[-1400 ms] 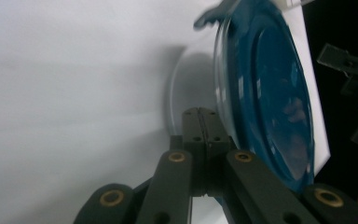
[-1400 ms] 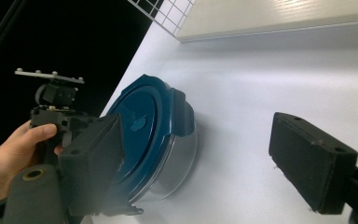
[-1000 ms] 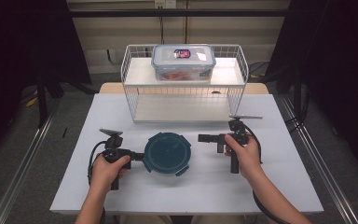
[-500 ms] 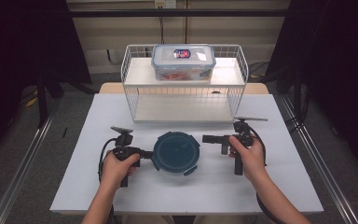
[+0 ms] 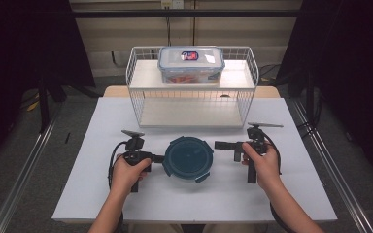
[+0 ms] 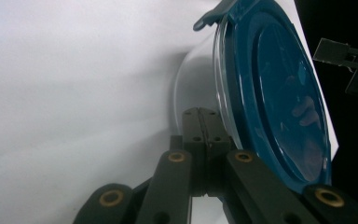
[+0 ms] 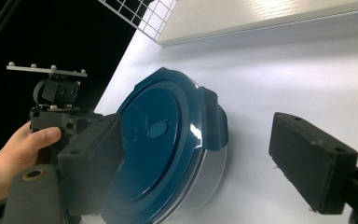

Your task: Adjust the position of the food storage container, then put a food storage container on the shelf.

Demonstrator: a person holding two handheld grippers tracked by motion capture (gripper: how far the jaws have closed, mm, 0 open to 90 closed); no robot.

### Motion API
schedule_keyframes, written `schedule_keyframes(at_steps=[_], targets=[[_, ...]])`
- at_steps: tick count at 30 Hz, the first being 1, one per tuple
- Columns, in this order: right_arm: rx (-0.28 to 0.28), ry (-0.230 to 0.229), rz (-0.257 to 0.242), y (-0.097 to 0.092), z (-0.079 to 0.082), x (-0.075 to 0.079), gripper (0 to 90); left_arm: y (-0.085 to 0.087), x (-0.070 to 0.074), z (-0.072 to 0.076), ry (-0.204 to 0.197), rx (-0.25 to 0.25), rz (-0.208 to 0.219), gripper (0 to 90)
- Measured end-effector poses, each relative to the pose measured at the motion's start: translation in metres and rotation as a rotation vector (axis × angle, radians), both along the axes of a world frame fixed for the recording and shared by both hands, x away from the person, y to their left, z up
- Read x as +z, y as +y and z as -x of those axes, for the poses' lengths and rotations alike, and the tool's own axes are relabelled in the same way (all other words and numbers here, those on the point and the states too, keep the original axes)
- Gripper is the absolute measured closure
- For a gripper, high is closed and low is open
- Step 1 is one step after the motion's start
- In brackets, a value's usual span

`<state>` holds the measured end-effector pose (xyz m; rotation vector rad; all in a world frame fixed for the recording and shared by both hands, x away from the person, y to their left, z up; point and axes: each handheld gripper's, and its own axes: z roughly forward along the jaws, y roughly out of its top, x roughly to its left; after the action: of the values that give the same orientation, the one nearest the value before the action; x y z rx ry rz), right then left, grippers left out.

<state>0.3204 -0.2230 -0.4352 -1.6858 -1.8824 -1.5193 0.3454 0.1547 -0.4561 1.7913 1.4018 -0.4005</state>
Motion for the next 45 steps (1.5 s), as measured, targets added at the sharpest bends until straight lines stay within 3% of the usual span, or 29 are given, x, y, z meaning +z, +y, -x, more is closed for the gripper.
schedule_keyframes(at_steps=[3, 4, 6, 8, 11, 13, 19, 28, 39, 45], targets=[[-0.002, 0.0, 0.0, -0.001, 0.001, 0.001, 17.5, 0.01, 0.004, -0.001, -0.059, 0.003, -0.003, 75.2], [0.0, -0.002, 0.004, -0.002, 0.001, 0.001, 17.7, 0.012, 0.006, -0.001, -0.06, 0.009, 0.023, 72.4], [0.006, 0.002, 0.007, -0.003, 0.002, 0.0, 17.7, 0.017, 0.011, 0.0, -0.086, 0.023, 0.008, 65.2], [0.011, 0.003, 0.014, -0.003, 0.003, -0.002, 17.7, 0.019, 0.013, 0.001, -0.073, 0.036, 0.035, 59.9], [0.012, 0.011, 0.017, -0.002, 0.004, -0.003, 17.5, 0.021, 0.016, 0.001, -0.092, 0.032, 0.028, 54.7], [0.014, 0.011, 0.02, -0.002, 0.004, -0.003, 17.5, 0.021, 0.018, 0.002, -0.085, 0.04, 0.055, 49.1], [0.019, 0.017, 0.029, 0.0, 0.006, -0.004, 17.3, 0.018, 0.017, 0.002, -0.096, 0.031, 0.036, 34.1], [0.065, 0.031, 0.04, 0.007, 0.007, -0.011, 17.2, 0.014, 0.017, 0.002, -0.096, 0.018, 0.048, 25.4], [0.057, 0.04, 0.045, 0.007, 0.008, -0.014, 17.0, 0.01, 0.016, 0.002, -0.103, 0.003, 0.029, 22.8], [0.057, 0.049, 0.04, 0.007, 0.009, -0.017, 17.0, 0.006, 0.013, 0.0, -0.085, -0.009, 0.039, 22.8]])
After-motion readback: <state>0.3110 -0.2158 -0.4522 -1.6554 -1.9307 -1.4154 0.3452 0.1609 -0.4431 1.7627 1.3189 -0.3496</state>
